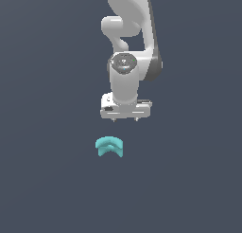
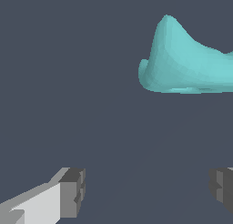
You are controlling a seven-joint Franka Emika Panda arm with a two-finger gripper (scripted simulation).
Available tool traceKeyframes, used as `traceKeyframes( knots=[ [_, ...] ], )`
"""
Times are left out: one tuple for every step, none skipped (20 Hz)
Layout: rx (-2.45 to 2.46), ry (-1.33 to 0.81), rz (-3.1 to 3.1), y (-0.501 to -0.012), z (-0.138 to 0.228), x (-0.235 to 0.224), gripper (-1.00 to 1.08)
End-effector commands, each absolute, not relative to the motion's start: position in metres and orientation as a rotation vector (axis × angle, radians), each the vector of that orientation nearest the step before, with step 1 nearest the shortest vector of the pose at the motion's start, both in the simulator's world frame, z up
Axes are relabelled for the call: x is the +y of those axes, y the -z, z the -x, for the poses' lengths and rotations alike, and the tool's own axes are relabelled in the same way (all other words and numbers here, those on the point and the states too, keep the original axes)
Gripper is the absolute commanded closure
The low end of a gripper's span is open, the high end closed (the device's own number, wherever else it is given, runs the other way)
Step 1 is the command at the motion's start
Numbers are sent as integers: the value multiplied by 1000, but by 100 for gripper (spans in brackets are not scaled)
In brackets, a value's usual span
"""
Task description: Pick up the object and move it to a goal position.
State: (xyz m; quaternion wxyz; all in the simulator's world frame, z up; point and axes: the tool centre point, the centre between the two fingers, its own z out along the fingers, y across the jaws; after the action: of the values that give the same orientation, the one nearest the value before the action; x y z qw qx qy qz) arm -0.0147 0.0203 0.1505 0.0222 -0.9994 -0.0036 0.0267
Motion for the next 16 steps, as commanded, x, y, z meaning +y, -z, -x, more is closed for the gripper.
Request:
traceKeyframes(
  knots=[
    [-11, -83, 3096, -150, 15, 20, -92],
    [-13, -82, 3096, -151, 15, 21, -92],
    [-18, -79, 3096, -152, 14, 23, -92],
    [-27, -74, 3095, -153, 14, 26, -92],
    [-39, -68, 3094, -155, 13, 31, -92],
    [-54, -60, 3093, -157, 12, 37, -92],
    [-72, -51, 3091, -160, 11, 43, -92],
    [-89, -43, 3090, -162, 10, 50, -92],
    [-102, -36, 3088, -164, 9, 54, -92],
    [-112, -32, 3088, -166, 8, 58, -92],
    [-119, -29, 3087, -167, 8, 60, -92],
    [-121, -29, 3087, -167, 8, 60, -92],
    [-119, -30, 3087, -167, 8, 59, -92],
    [-114, -31, 3087, -166, 8, 58, -92],
    [-109, -32, 3088, -166, 9, 58, -92],
    [-107, -32, 3088, -166, 9, 58, -92]
  ],
)
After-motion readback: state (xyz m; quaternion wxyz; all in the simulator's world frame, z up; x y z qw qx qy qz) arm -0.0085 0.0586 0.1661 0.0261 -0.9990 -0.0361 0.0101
